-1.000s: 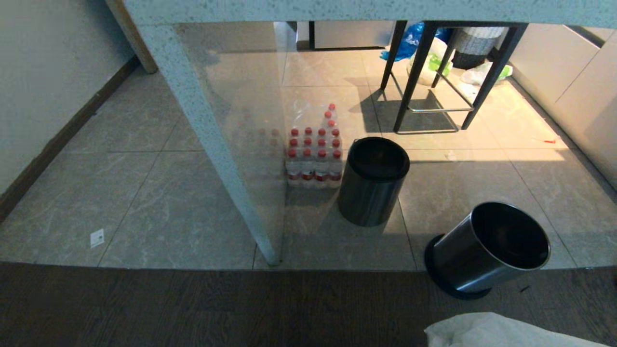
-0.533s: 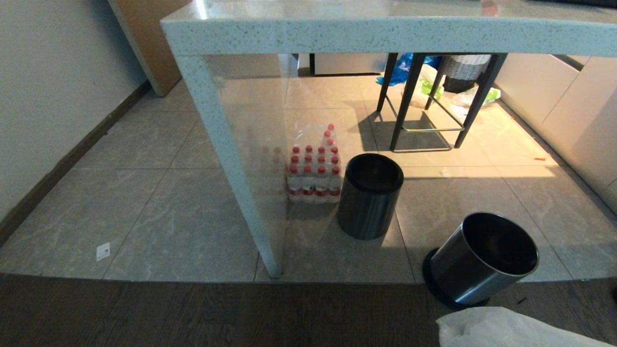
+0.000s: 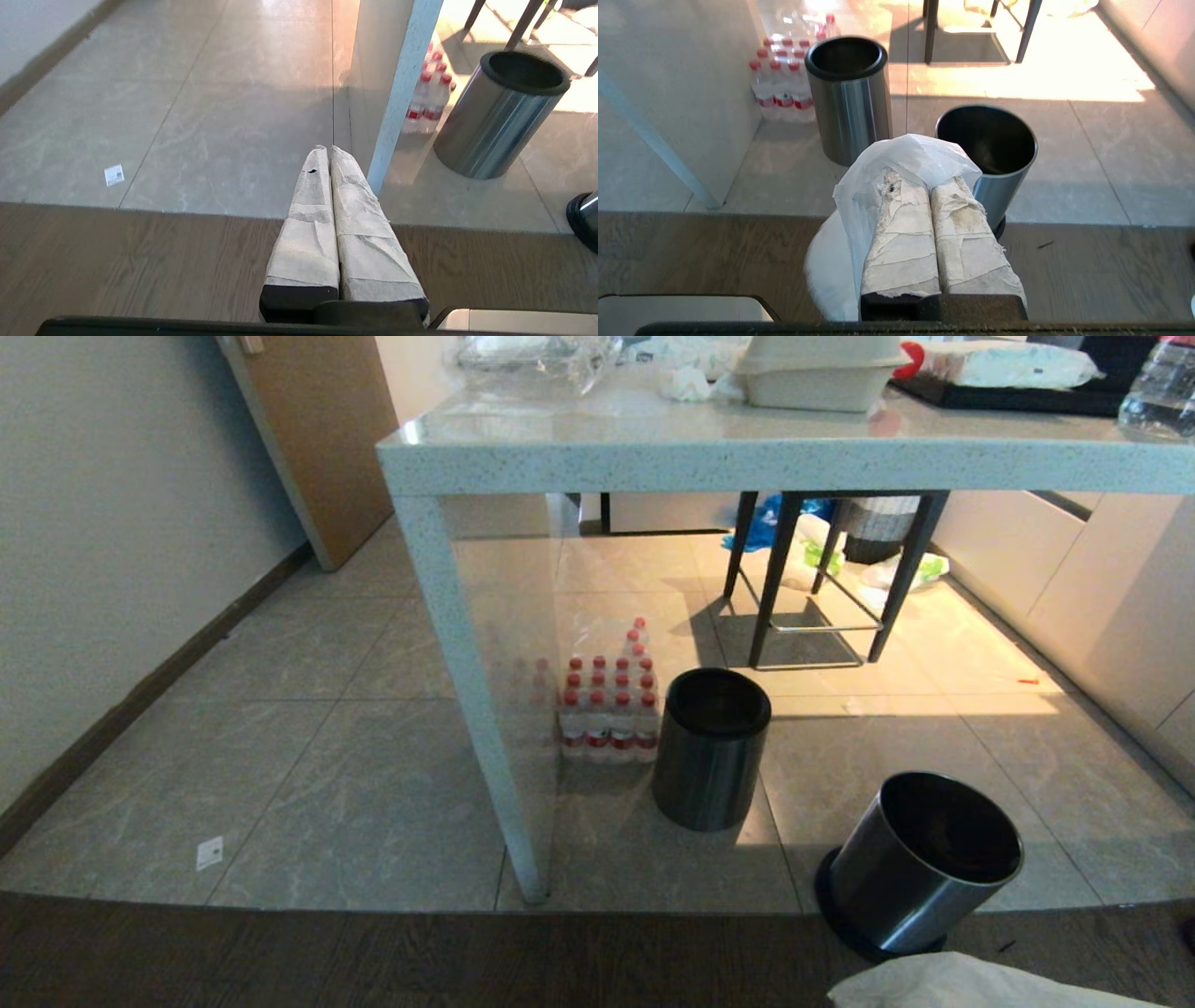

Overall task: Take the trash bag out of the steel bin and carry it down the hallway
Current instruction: Put the trash bag at the door

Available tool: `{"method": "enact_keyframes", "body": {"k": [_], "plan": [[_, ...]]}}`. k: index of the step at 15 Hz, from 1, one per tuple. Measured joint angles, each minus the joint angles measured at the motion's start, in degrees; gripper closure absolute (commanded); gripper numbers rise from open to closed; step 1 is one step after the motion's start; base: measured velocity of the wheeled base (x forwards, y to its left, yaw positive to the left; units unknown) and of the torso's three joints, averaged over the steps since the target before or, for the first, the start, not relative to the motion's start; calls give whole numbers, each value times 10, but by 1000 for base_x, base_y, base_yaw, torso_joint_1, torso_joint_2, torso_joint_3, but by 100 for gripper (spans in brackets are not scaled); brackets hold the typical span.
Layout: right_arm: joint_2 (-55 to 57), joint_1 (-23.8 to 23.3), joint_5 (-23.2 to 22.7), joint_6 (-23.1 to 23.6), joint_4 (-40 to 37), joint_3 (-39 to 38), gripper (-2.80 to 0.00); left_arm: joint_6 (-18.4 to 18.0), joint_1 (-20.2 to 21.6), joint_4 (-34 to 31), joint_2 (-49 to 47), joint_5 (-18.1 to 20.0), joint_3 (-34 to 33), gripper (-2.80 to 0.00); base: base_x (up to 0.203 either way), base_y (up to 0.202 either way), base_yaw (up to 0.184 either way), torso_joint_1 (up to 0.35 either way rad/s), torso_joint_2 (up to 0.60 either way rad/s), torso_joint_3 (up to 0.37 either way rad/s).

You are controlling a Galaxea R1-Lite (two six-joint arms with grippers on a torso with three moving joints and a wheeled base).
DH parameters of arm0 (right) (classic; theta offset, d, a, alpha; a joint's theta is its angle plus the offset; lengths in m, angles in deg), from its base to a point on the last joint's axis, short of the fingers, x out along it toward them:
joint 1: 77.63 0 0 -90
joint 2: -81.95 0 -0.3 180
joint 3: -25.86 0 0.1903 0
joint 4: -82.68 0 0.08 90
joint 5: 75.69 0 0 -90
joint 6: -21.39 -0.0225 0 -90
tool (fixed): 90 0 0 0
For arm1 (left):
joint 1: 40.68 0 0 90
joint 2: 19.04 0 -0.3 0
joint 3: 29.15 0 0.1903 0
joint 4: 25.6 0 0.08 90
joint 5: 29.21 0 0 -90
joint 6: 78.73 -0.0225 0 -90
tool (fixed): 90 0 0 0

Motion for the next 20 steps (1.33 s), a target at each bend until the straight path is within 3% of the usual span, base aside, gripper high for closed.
{"method": "enact_keyframes", "body": {"k": [5, 17, 20], "plan": [[0, 0, 0, 0, 0, 0, 0, -3, 0, 0, 0, 0, 0, 0, 0, 0, 0, 0, 2, 166], [0, 0, 0, 0, 0, 0, 0, -3, 0, 0, 0, 0, 0, 0, 0, 0, 0, 1, 0, 4], [0, 0, 0, 0, 0, 0, 0, -2, 0, 0, 0, 0, 0, 0, 2, 156, -2, 3, 3, 5]]}}
